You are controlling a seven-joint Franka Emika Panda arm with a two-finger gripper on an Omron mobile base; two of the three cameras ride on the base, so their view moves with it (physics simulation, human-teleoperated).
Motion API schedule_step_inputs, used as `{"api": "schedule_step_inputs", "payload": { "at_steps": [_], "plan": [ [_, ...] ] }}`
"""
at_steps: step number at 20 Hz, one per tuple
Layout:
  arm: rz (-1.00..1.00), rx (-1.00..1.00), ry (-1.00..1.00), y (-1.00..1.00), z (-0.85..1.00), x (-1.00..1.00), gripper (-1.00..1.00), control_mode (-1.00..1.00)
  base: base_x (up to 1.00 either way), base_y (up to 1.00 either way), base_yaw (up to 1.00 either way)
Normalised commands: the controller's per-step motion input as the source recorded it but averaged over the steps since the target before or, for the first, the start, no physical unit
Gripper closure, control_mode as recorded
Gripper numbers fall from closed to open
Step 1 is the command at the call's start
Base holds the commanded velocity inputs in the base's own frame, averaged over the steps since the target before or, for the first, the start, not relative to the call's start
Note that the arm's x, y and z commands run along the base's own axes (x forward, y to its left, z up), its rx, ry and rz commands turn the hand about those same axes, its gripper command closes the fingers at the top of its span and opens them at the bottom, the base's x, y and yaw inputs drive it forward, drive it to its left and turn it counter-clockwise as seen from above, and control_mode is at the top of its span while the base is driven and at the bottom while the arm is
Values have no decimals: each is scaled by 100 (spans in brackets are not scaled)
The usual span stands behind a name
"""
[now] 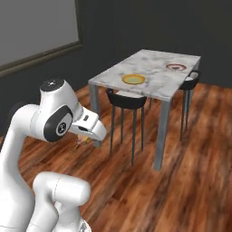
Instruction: Take the chicken drumsticks from the pan and place one on each plate on the dining counter.
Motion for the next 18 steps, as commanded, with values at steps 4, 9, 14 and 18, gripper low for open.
{"api": "schedule_step_inputs", "payload": {
  "at_steps": [4,9,14,18],
  "plan": [
    [0,0,0,0,0,0,100,100,100,-2,7],
    [0,0,0,0,0,0,100,100,100,3,17],
    [0,0,0,0,0,0,100,100,100,4,14],
    [0,0,0,0,0,0,100,100,97,9,2]
  ]
}}
